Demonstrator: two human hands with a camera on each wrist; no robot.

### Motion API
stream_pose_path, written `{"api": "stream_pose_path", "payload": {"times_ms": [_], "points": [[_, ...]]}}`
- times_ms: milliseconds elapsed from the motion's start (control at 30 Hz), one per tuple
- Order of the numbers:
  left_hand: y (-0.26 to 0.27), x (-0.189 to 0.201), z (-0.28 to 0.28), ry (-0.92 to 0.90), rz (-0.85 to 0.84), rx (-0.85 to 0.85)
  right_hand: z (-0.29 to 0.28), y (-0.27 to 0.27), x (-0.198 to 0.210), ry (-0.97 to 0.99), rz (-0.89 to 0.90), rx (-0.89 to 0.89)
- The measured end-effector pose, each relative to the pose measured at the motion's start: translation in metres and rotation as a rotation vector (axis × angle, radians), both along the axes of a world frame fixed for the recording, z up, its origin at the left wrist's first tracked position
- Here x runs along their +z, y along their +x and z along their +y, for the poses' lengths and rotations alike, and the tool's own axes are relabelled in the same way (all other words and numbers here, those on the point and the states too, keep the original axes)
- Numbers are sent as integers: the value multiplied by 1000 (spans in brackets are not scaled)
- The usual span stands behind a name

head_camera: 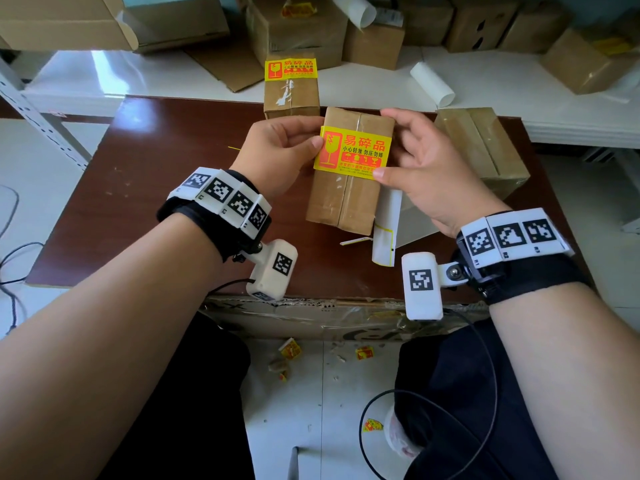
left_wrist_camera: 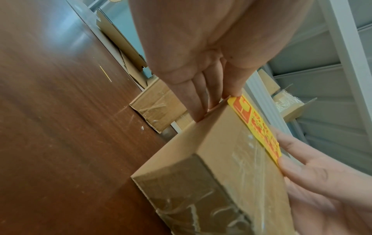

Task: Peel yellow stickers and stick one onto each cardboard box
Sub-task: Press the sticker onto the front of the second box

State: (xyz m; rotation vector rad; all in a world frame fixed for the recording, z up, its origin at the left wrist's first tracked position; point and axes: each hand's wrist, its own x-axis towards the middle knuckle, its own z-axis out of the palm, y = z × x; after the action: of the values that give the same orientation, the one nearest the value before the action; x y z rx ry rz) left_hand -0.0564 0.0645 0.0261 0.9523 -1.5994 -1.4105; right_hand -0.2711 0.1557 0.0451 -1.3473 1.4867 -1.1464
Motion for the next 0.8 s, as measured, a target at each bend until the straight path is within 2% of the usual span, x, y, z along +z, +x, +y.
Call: {"api": "stream_pose_path", "payload": {"times_ms": [200,367,467,533,700,800], "points": [[7,-2,-4,4,-27,-194,-4,4,-3,-6,-17,-53],[1,-1,7,51,1,-274,-6,15,-11,-42,81,-232],[-9,0,15,65,32,-201,-7,18,-14,-84,135,-314],[-16,-2,18,62,38,-90,-8,18,-13,-113,125,-343],[-21,-10,21,-134,-147,128,-10,21,-13,-183,62,-332],[-23,-7,20,-160,-133,223,-9,23,-12,-210,56,-321]]}}
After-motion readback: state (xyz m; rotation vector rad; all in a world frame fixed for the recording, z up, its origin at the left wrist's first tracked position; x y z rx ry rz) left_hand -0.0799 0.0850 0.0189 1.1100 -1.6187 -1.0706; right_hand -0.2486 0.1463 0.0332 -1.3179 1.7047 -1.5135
